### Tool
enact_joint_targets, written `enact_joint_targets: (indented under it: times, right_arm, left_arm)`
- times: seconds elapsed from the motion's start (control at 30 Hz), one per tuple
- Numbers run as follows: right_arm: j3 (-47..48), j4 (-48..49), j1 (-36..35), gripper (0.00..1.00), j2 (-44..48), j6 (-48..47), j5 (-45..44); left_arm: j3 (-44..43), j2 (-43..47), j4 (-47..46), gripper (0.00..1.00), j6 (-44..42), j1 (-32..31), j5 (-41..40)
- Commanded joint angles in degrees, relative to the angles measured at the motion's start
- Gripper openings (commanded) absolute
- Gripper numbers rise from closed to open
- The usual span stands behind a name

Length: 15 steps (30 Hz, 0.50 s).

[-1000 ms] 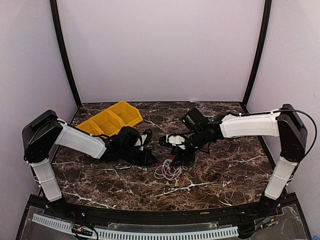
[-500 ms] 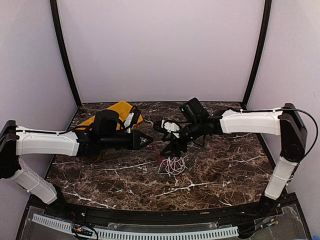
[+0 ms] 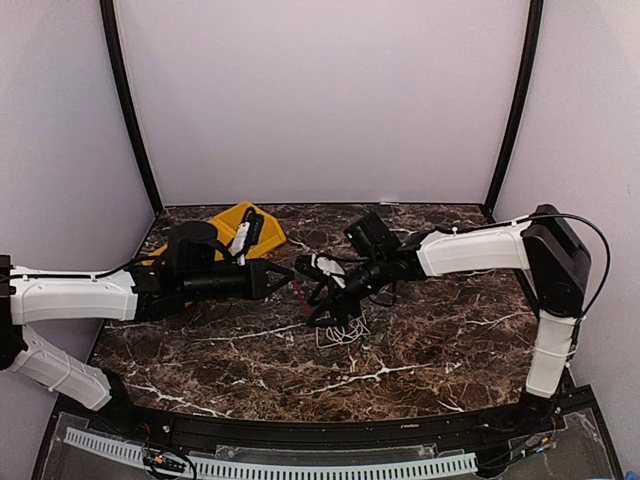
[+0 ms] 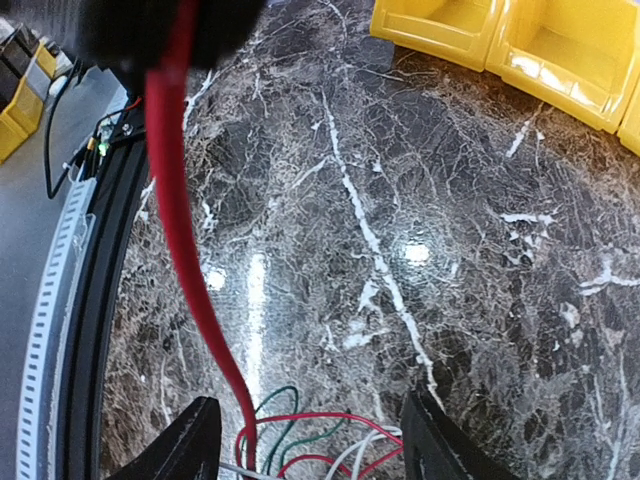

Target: Untangle the cables

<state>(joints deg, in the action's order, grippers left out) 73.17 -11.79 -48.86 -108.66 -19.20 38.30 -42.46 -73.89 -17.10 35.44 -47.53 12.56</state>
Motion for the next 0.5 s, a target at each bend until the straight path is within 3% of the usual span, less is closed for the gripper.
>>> enact_joint_targets:
  times: [0.0,0.13,0.2,0.47]
  right_arm:
    - [-0.5,2.0,-0.9,0.58,-1.2,0.5,3.7]
    - [-0.5,0.5,-0.9,0.31,-2.5,-0.6,3.2]
    - [-0.9,0.2,-0.9,0.23,-2.7,-1.1,2.9]
    - [-1.4,-1.0,-0.9,0.2,-4.5,-2.1,0.6]
  left_arm:
    - [1.0,2.4,-1.5,0.0,0.6,-0.1,-1.6]
    - [0.2,4.5,0.0,0.0,-0.1,-0.2,-3.4]
    - [-0.6,6.1,1.7,0.0,-1.0,-0.2,-5.1]
    - [-7.4,14.7,13.4,0.0,-7.1,-0.2,-16.9]
